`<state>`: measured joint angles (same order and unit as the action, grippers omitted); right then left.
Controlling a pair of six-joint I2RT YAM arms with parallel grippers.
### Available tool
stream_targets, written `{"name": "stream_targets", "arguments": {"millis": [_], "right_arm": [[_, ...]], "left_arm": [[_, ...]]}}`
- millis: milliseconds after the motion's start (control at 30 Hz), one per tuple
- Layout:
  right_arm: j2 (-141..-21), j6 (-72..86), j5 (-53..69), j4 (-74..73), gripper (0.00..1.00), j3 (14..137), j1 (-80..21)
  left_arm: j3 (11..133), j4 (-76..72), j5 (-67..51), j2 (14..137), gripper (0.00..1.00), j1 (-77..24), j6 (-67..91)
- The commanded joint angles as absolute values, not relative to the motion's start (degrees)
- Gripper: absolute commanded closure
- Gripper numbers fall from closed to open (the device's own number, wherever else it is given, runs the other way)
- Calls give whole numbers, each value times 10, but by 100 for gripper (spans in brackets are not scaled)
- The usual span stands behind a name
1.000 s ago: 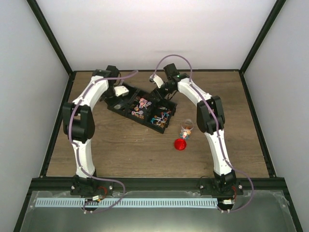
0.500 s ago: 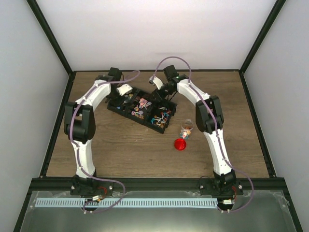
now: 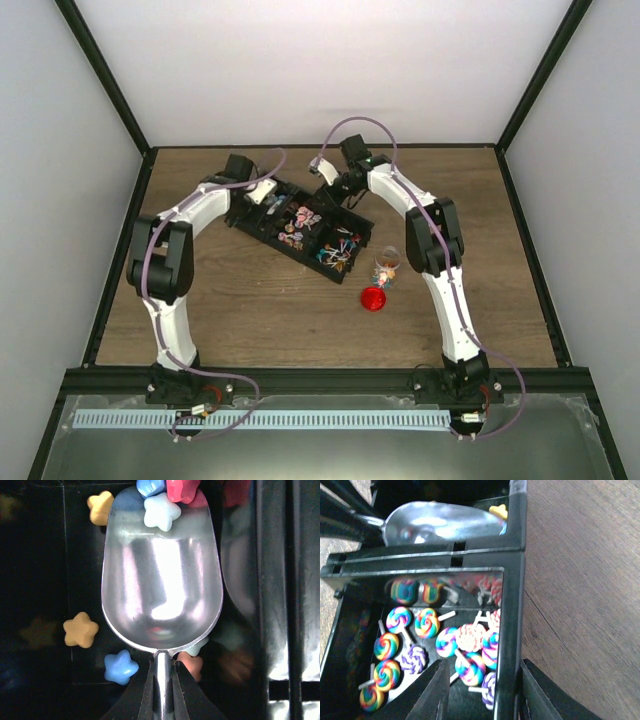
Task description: Pack the candies
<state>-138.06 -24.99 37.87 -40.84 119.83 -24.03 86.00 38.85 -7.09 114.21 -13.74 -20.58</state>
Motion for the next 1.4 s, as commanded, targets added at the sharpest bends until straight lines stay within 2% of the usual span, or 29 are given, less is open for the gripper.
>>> {"name": "stream_targets", "arguments": {"millis": [0, 200, 533, 1200, 1367], "right_arm": [[-1369, -261, 392, -405, 61, 1199, -247], [-1371, -260, 384, -402, 63, 1198, -246], [-1374, -256, 374, -395, 69, 1201, -246], [-1398, -215, 378, -371, 74, 1222, -247], [-1405, -199, 377, -365, 78, 1232, -249]], "left_arm": [[788, 338, -138, 1100, 96, -147, -170], [712, 219, -163, 1048, 96, -128, -157], [677, 170, -172, 1007, 96, -88, -144], [613, 160, -202, 899, 96, -65, -203], [613, 173, -217, 862, 96, -65, -221]]}}
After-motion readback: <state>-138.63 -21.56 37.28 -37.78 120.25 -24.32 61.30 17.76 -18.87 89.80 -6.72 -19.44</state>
